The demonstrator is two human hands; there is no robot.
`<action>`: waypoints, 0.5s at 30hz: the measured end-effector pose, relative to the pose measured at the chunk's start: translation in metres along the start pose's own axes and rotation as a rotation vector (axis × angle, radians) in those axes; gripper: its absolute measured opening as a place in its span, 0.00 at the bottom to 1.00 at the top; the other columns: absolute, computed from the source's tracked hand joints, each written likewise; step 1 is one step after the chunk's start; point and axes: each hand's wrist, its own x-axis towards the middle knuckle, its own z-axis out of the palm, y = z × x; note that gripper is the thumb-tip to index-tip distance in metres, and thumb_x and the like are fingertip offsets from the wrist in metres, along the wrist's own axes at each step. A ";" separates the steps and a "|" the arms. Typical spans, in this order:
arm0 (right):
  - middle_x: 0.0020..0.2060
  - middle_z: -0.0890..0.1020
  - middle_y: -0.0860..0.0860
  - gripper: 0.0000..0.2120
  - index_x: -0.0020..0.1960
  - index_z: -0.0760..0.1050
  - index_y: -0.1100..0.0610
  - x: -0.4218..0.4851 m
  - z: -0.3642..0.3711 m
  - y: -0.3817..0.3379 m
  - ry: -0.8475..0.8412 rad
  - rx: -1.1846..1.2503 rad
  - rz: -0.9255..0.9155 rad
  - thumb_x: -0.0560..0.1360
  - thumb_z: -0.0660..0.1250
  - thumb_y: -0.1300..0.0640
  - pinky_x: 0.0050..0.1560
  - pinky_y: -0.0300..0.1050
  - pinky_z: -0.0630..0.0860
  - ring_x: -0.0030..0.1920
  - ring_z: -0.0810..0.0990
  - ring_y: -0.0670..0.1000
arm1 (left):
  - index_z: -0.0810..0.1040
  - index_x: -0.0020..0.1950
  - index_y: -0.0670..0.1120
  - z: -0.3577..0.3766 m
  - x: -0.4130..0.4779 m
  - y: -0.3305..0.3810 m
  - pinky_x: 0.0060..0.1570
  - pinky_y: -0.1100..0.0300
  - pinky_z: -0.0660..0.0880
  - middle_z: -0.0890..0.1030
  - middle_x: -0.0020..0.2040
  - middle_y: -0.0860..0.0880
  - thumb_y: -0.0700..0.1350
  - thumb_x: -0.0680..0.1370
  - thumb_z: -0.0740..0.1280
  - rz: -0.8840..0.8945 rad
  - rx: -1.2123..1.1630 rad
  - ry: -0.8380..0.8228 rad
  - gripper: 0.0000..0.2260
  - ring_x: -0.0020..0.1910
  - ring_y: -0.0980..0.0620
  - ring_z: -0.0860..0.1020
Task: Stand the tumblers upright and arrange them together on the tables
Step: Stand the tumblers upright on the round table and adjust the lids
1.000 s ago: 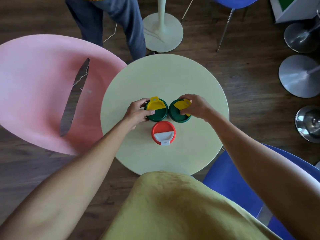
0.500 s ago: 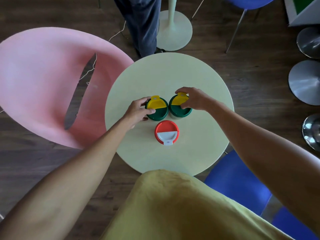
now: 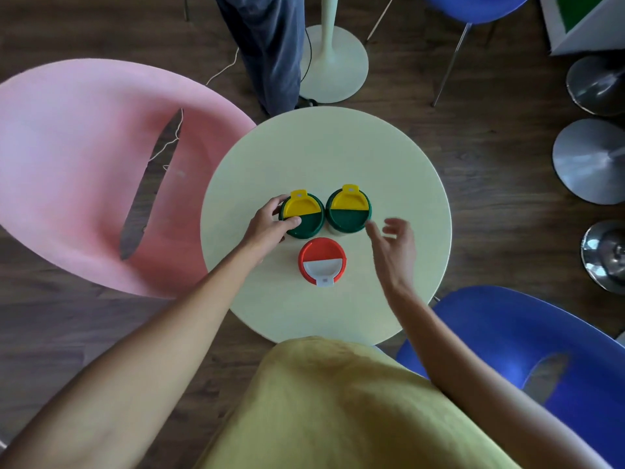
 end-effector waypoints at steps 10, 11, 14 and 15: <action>0.54 0.81 0.57 0.28 0.68 0.69 0.53 -0.036 0.029 0.009 -0.474 0.048 0.369 0.73 0.70 0.44 0.40 0.50 0.85 0.42 0.86 0.60 | 0.72 0.68 0.52 0.002 -0.004 0.001 0.57 0.51 0.78 0.79 0.55 0.52 0.44 0.76 0.70 -0.018 -0.016 -0.001 0.21 0.58 0.47 0.79; 0.54 0.80 0.56 0.27 0.68 0.69 0.53 -0.036 0.031 0.006 -0.453 0.041 0.366 0.73 0.70 0.45 0.38 0.49 0.84 0.41 0.85 0.59 | 0.71 0.68 0.52 0.002 -0.004 0.001 0.57 0.51 0.78 0.79 0.56 0.51 0.44 0.76 0.70 -0.017 -0.015 -0.003 0.21 0.58 0.47 0.79; 0.55 0.77 0.56 0.24 0.66 0.71 0.53 -0.035 0.035 -0.001 -0.403 0.063 0.378 0.72 0.71 0.50 0.36 0.48 0.84 0.43 0.83 0.57 | 0.71 0.68 0.52 0.001 -0.004 0.001 0.59 0.49 0.78 0.79 0.57 0.50 0.44 0.76 0.70 -0.016 -0.008 -0.005 0.21 0.59 0.47 0.78; 0.54 0.77 0.56 0.23 0.66 0.72 0.54 -0.034 0.036 -0.002 -0.387 0.076 0.375 0.72 0.71 0.51 0.36 0.49 0.84 0.43 0.82 0.55 | 0.71 0.68 0.52 0.001 -0.004 0.001 0.59 0.49 0.77 0.79 0.57 0.50 0.44 0.76 0.70 -0.014 -0.004 -0.006 0.21 0.59 0.47 0.78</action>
